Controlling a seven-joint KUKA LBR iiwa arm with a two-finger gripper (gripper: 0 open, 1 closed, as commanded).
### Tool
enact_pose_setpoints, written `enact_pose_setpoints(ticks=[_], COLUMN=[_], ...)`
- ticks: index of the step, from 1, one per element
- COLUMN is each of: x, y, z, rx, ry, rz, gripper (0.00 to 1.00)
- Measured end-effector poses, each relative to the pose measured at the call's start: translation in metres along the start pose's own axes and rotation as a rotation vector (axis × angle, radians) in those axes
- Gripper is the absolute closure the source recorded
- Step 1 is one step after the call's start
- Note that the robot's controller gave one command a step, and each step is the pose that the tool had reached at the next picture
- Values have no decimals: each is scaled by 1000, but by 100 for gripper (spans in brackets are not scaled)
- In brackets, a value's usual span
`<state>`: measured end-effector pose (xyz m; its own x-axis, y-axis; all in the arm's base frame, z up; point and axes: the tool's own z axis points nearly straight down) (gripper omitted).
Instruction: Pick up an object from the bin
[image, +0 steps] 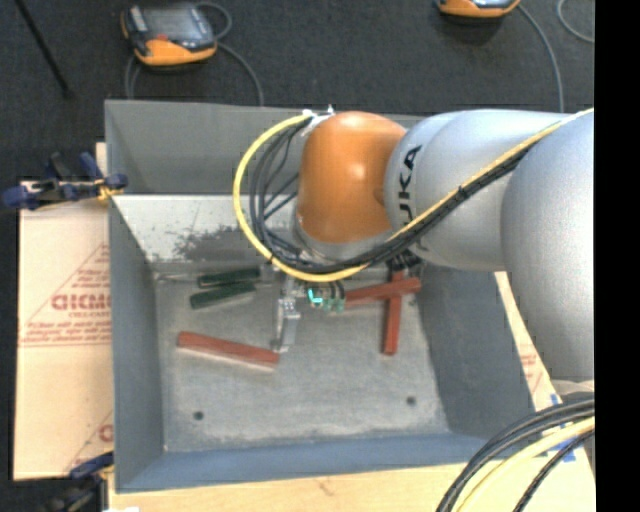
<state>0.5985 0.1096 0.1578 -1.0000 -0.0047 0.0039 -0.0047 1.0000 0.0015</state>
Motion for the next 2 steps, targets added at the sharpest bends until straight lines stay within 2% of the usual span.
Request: enact_pose_setpoints(ticks=[1, 2], x=[-2, 13], y=[0, 21], z=[-5, 46], rx=[-1, -1], ry=[-8, -12], rz=[2, 78], gripper=[0, 0])
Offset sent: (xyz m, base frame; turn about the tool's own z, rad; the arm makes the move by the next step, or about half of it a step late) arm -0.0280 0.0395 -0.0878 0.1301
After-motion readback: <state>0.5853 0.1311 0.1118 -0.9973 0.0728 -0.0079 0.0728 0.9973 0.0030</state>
